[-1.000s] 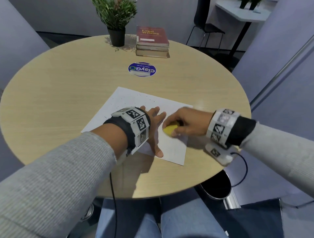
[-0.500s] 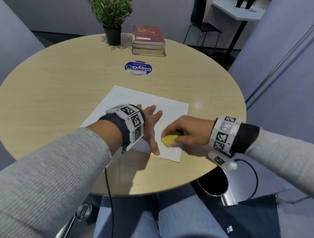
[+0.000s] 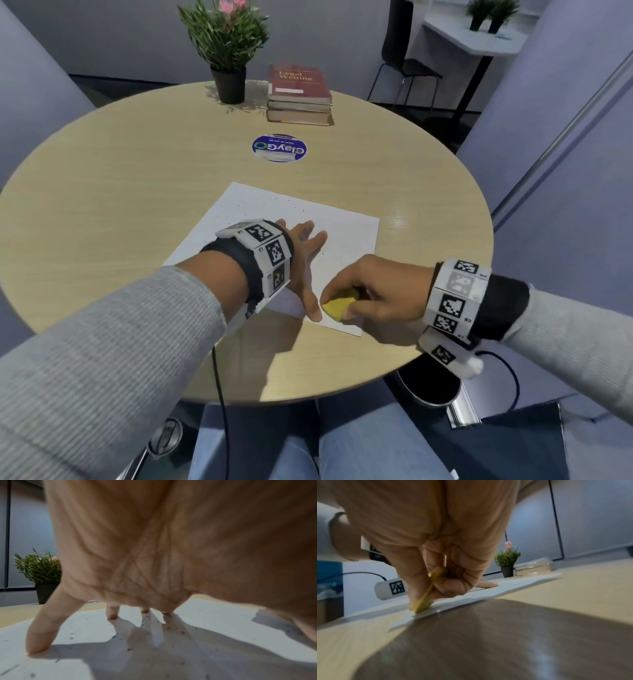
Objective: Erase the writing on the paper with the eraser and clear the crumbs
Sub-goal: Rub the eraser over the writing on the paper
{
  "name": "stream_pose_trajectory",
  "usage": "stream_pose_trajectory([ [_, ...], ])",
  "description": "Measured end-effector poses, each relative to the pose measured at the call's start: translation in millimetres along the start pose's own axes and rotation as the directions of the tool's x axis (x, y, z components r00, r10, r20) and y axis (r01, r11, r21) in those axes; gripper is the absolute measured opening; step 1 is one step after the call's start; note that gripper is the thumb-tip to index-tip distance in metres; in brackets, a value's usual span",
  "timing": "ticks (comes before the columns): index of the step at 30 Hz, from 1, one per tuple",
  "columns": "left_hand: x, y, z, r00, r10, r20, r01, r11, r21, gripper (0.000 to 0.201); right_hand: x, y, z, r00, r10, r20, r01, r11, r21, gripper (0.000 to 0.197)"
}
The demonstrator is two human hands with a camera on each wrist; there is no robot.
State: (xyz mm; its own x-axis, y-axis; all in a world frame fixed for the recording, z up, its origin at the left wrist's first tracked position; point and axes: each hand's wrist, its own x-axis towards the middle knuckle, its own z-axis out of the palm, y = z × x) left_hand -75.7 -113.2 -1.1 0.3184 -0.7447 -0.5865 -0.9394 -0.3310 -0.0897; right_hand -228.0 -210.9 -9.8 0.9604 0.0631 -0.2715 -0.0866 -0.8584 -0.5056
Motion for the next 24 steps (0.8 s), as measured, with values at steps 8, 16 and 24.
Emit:
stream_pose_trajectory([
  [8, -3.0, 3.3, -4.5, 1.0, 0.002, -0.021, -0.001, 1.0, 0.03, 0.137, 10.8, 40.8, -37.3, 0.976, 0.149, -0.156, -0.185, 0.951, -0.247, 0.03],
  [16, 5.0, 17.1, -8.1, 0.997, 0.067, 0.038, -0.067, 0.998, -0.003, 0.138, 7.6, 32.6, -30.3, 0.98, 0.091, -0.175, -0.138, 0.951, -0.278, 0.03],
  [24, 15.3, 15.7, 5.6, 0.997, 0.07, -0.018, -0.069, 0.997, 0.023, 0.143, -4.8, 24.5, -19.2, 0.986, 0.03, -0.162, -0.072, 0.963, -0.26, 0.033],
])
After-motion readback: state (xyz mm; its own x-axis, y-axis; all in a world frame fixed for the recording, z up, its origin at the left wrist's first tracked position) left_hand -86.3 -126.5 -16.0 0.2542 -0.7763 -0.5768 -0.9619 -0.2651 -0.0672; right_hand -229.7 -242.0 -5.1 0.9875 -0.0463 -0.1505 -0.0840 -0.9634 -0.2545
